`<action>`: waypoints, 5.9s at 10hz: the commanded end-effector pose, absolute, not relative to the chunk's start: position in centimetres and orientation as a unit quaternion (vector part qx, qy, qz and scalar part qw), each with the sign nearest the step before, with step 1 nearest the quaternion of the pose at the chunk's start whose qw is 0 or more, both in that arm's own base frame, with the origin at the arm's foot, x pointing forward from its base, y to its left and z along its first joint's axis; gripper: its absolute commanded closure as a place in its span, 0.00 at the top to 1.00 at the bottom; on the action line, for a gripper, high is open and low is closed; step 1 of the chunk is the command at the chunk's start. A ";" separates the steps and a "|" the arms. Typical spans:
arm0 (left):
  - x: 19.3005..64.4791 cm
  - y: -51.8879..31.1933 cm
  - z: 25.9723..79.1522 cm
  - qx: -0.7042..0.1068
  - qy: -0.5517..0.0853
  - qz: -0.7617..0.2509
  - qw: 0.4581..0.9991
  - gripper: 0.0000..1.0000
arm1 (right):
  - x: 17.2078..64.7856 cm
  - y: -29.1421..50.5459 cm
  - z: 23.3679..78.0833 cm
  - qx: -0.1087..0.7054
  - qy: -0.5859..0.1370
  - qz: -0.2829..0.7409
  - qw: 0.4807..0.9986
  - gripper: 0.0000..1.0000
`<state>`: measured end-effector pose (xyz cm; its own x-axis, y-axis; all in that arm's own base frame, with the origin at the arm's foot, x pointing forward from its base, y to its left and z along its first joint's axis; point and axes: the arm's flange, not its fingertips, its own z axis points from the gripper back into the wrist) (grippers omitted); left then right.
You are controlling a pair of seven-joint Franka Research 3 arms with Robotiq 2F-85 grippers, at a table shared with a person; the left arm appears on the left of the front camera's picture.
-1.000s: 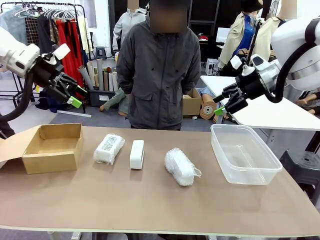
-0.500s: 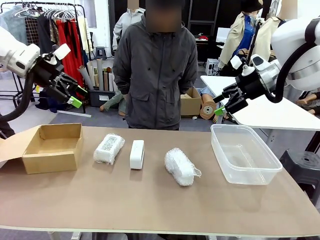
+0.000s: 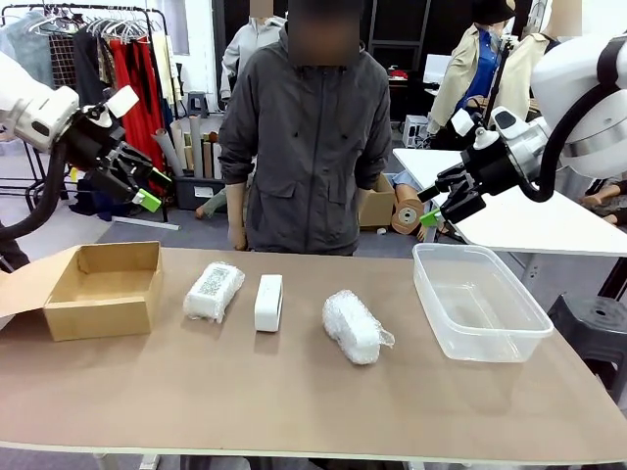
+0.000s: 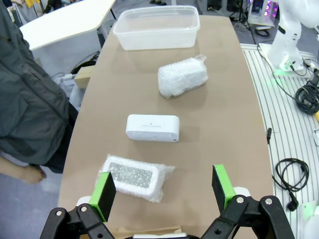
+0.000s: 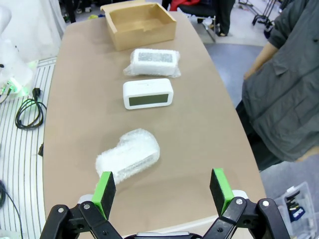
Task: Separate and place wrapped and unwrapped clocks.
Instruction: Pick up the Digital clock indicated by the person.
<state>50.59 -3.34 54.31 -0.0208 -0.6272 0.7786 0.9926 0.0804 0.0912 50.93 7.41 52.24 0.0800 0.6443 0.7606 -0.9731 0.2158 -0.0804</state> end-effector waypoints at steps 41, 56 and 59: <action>49.1 -13.6 52.2 -0.064 -0.178 -0.525 0.830 1.00 | 50.9 7.4 52.3 0.238 -0.353 0.580 0.694 1.00; 52.9 -17.9 47.3 0.067 -0.073 -0.415 0.904 1.00 | 50.9 7.4 52.3 0.238 -0.353 0.580 0.694 1.00; 55.6 -20.5 45.1 0.063 -0.055 -0.300 0.950 1.00 | 50.9 7.4 52.3 0.238 -0.353 0.580 0.694 1.00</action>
